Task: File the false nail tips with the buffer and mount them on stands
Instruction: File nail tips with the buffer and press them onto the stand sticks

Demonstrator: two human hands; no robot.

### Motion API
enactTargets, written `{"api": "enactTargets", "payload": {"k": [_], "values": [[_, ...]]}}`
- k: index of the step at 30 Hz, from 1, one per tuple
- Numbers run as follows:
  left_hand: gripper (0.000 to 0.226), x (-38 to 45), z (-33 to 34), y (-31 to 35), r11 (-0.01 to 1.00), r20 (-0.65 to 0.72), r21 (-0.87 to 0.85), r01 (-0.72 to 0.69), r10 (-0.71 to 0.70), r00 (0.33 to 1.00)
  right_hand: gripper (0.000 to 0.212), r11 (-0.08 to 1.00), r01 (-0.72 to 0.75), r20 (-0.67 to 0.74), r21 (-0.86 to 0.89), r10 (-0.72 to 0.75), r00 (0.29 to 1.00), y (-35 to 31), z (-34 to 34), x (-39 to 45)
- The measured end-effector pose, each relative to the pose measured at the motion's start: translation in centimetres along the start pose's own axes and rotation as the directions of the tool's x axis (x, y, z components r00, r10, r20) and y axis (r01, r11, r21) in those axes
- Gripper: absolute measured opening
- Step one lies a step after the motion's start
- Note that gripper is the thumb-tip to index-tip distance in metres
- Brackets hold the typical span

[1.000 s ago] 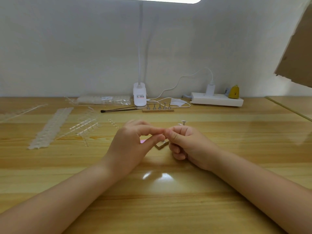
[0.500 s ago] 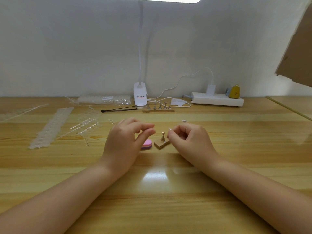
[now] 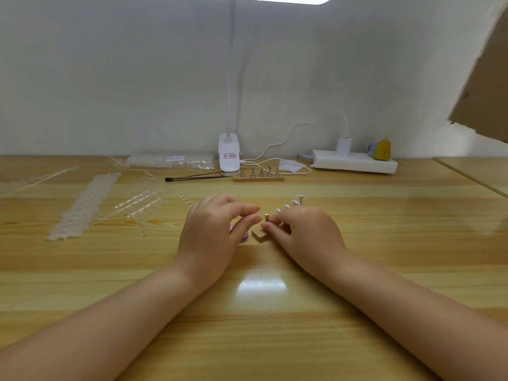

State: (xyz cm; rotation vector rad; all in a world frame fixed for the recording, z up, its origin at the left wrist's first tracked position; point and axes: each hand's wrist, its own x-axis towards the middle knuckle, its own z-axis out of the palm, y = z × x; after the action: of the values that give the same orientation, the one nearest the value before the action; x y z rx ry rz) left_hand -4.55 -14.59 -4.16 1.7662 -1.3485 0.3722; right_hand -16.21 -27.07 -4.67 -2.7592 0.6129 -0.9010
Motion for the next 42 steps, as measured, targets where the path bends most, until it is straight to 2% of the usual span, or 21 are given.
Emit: {"api": "enactTargets", "payload": {"k": [7,11,14,17,36,39,42], "values": [[0.020,-0.04,0.00,-0.33,0.987,0.020,0.116,-0.108,0.107,0.994,0.012,0.988,0.092,-0.052,0.120,-0.086,0.995,-0.38,-0.22,-0.25],[0.033,-0.09,-0.10,-0.35,0.986,0.015,0.107,-0.130,0.129,0.992,0.009,0.975,0.135,-0.076,0.178,-0.123,0.989,-0.43,-0.51,-0.30],[0.028,-0.07,-0.13,-0.51,0.990,-0.009,0.093,-0.111,0.112,0.994,0.008,0.968,0.156,-0.093,0.194,-0.141,0.986,-0.50,-0.61,-0.30],[0.021,0.03,-0.05,-0.57,0.994,0.003,0.064,-0.083,0.083,0.997,0.008,0.962,0.173,-0.102,0.211,-0.155,0.983,-0.48,-0.68,-0.35],[0.021,0.08,-0.04,-0.79,0.993,0.021,-0.088,-0.075,0.077,0.997,0.003,0.926,0.246,-0.143,0.288,-0.212,0.967,-0.24,-0.75,-0.47],[0.022,0.00,-0.13,-0.51,0.988,0.016,-0.140,-0.058,0.061,0.998,0.004,0.903,0.278,-0.172,0.328,-0.232,0.957,-0.11,-0.83,-0.52],[0.027,-0.05,-0.33,-0.33,0.960,0.057,-0.277,0.026,-0.011,0.998,0.005,0.890,0.293,-0.190,0.350,-0.239,0.952,0.05,-0.81,-0.60]]}}
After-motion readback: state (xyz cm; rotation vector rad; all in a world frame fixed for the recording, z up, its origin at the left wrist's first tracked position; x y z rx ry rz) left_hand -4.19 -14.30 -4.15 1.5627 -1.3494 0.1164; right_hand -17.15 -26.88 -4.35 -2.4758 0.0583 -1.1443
